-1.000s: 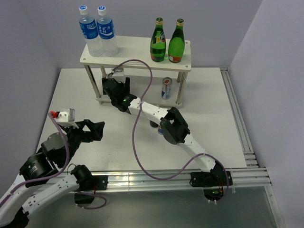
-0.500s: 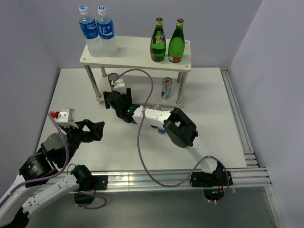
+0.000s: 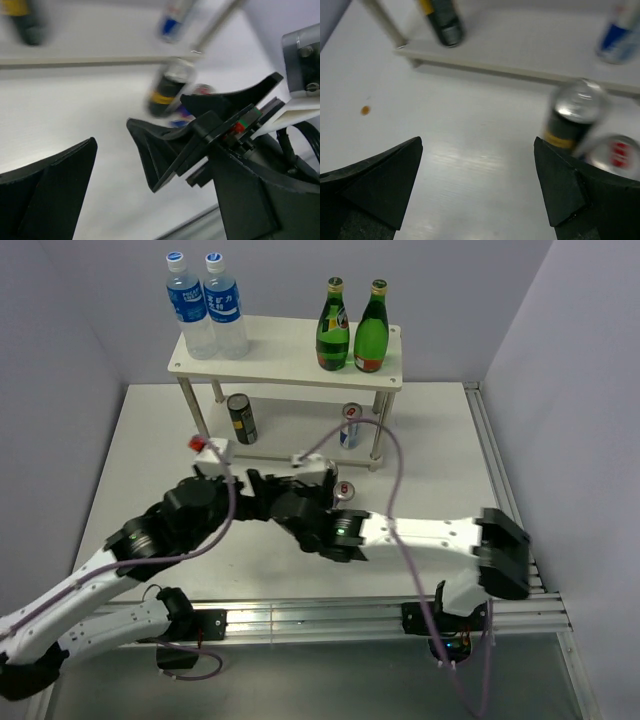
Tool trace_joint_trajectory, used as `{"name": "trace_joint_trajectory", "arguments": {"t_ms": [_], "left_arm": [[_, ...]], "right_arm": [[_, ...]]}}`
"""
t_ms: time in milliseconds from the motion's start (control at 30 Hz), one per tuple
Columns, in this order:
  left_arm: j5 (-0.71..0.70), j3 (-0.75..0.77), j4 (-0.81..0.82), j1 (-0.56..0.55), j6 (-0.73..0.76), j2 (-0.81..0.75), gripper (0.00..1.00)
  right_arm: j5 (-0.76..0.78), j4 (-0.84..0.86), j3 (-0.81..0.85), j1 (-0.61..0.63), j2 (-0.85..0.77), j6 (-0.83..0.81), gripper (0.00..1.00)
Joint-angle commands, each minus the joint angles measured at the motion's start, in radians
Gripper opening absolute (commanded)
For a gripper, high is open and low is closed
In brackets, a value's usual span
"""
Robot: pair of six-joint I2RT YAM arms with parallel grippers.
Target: Place and organize the beverage onto the shelf
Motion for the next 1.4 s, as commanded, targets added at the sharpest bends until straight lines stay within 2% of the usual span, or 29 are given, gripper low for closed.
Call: {"name": "trace_joint_trajectory", "arguments": {"t_ms": [0,33,67,133,167,267,300,367,467,567,633,733,767,833,867,1000,1033,1067,1133,1167,1267,1367], "left_arm": [[0.003,-0.063,0.221,-0.033,-0.035,0.124,0.99],[0.015,-0.084,0.27,-0.053,-0.037,0.14,0.99],[0.022,-0.106,0.359,-0.057,-0.037,0.178,0.99],[0.031,-0.179,0.451,-0.061,-0.028,0.217,0.99],[0.034,-0.202,0.526,-0.064,-0.028,0.255,0.99],[0.083,-0.276,0.674,-0.064,-0.012,0.341,0.99],[0.095,-0.293,0.712,-0.064,-0.008,0.364,0.99],[0.128,-0.336,0.833,-0.064,0.003,0.443,0.99],[0.103,-0.373,0.948,-0.065,0.002,0.526,0.99],[0.092,-0.401,0.978,-0.068,-0.008,0.473,0.99],[0.118,-0.358,0.926,-0.071,-0.002,0.409,0.99],[0.154,-0.188,0.715,-0.071,0.009,0.317,0.99],[0.16,-0.149,0.635,-0.071,0.005,0.303,0.99],[0.206,-0.056,0.585,-0.073,-0.008,0.272,0.99],[0.23,-0.028,0.538,-0.074,-0.011,0.269,0.99],[0.373,0.142,0.368,-0.074,-0.04,0.273,0.99],[0.44,0.161,0.345,-0.074,-0.047,0.269,0.99],[0.488,0.172,0.332,-0.077,-0.051,0.261,0.99],[0.586,0.175,0.328,-0.085,-0.057,0.22,0.99],[0.576,0.169,0.328,-0.096,-0.057,0.2,0.99],[0.461,0.124,0.288,-0.12,-0.061,0.105,0.99],[0.361,0.1,0.248,-0.12,-0.038,0.022,0.99]], "right_arm": [[0.187,-0.218,-0.1,0.075,-0.281,0.312,1.0],[0.239,-0.272,-0.135,0.093,-0.327,0.348,1.0],[0.264,-0.412,-0.144,0.127,-0.405,0.435,1.0],[0.331,-0.57,-0.154,0.165,-0.465,0.546,1.0],[0.35,-0.734,-0.152,0.202,-0.514,0.676,1.0],[0.385,-1.007,-0.149,0.248,-0.582,0.857,1.0],[0.39,-1.057,-0.151,0.26,-0.596,0.949,1.0],[0.396,-1.167,-0.155,0.294,-0.61,1.02,1.0],[0.402,-1.348,-0.148,0.308,-0.602,1.206,1.0],[0.407,-1.444,-0.129,0.309,-0.584,1.312,1.0],[0.41,-1.444,-0.129,0.309,-0.576,1.287,1.0],[0.419,-1.426,-0.143,0.309,-0.573,1.28,1.0],[0.424,-1.38,-0.149,0.309,-0.573,1.245,1.0],[0.434,-1.249,-0.158,0.306,-0.57,1.157,1.0],[0.434,-1.202,-0.161,0.303,-0.567,1.061,1.0],[0.424,-1.038,-0.152,0.262,-0.567,0.863,1.0],[0.413,-0.936,-0.157,0.247,-0.582,0.803,1.0],[0.374,-0.862,-0.166,0.225,-0.596,0.643,1.0],[0.291,-0.642,-0.218,0.133,-0.648,0.471,1.0],[0.228,-0.592,-0.236,0.101,-0.668,0.379,1.0],[0.197,-0.49,-0.299,0.029,-0.728,0.304,1.0],[0.168,-0.524,-0.302,-0.026,-0.726,0.322,1.0]]}}
